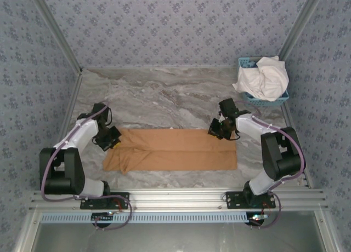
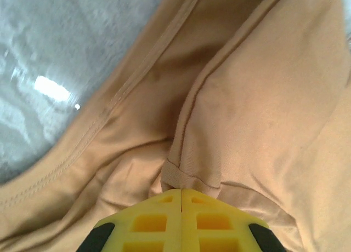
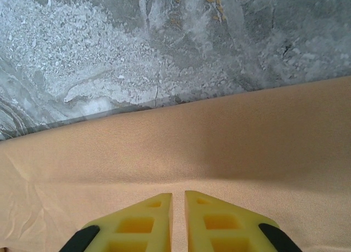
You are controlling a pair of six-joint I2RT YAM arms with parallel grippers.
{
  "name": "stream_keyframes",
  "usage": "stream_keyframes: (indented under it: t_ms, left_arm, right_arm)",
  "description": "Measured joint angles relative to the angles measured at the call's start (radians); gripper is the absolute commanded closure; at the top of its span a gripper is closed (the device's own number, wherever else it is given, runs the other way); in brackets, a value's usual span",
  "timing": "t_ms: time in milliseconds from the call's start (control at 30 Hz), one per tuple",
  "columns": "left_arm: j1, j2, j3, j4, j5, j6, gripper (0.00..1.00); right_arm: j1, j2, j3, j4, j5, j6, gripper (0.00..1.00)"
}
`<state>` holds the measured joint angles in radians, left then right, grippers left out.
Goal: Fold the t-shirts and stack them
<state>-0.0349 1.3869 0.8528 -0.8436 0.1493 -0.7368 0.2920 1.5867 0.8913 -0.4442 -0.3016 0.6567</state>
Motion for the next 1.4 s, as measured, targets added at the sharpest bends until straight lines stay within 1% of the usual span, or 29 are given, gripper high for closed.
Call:
stream_keyframes:
  t_ms: [200,500,533,600,700,767,833,933,1000,1067,1200,1300,1400]
  left_arm:
    - [0.0,-0.026,-0.007,-0.043,0.0,-0.051,1.0]
    - [0.0,-0.031,-0.053,-0.066,0.011,-0.115,1.0]
    - [0.0,-0.033,-0.056,-0.071,0.011,-0.121,0.96]
    - [0.0,-0.033,-0.055,-0.078,0.011,-0.124,0.77]
    - [0.01,-0.033,-0.032,-0.101,-0.004,-0.124,0.67]
    - [0.035,-0.032,0.007,-0.109,-0.011,-0.112,0.6]
    - [0.077,-0.024,0.064,-0.097,-0.013,-0.098,0.53]
    - [0.133,0.028,0.141,-0.055,-0.003,-0.075,0.53]
    - [0.147,0.093,0.191,-0.024,0.005,-0.06,0.53]
    - [0.151,0.17,0.237,0.014,0.024,-0.049,0.55]
    - [0.151,0.306,0.289,0.057,0.05,-0.027,0.62]
    - [0.151,0.356,0.29,0.054,0.046,-0.014,0.66]
    - [0.151,0.362,0.288,0.053,0.041,-0.007,0.69]
  right_arm:
    - [0.002,0.01,0.0,0.0,-0.005,0.0,0.86]
    - [0.002,0.02,0.0,0.0,-0.006,0.0,0.87]
    - [0.002,0.02,0.0,0.0,-0.006,0.0,0.87]
    - [0.002,0.021,0.0,0.0,-0.007,0.0,0.87]
    - [0.002,0.023,0.002,-0.001,-0.006,0.0,0.87]
    - [0.0,0.024,0.005,0.0,-0.006,0.0,0.87]
    - [-0.003,0.024,0.01,0.0,-0.009,0.0,0.87]
    - [-0.018,0.024,0.018,0.0,-0.011,0.0,0.87]
    - [-0.03,0.024,0.023,0.0,-0.014,0.0,0.87]
    - [-0.04,0.03,0.034,0.0,-0.014,0.0,0.87]
    - [-0.055,0.052,0.058,-0.003,-0.014,0.0,0.87]
    - [-0.064,0.065,0.065,-0.017,-0.009,0.0,0.87]
    - [-0.078,0.069,0.065,-0.04,0.0,-0.001,0.87]
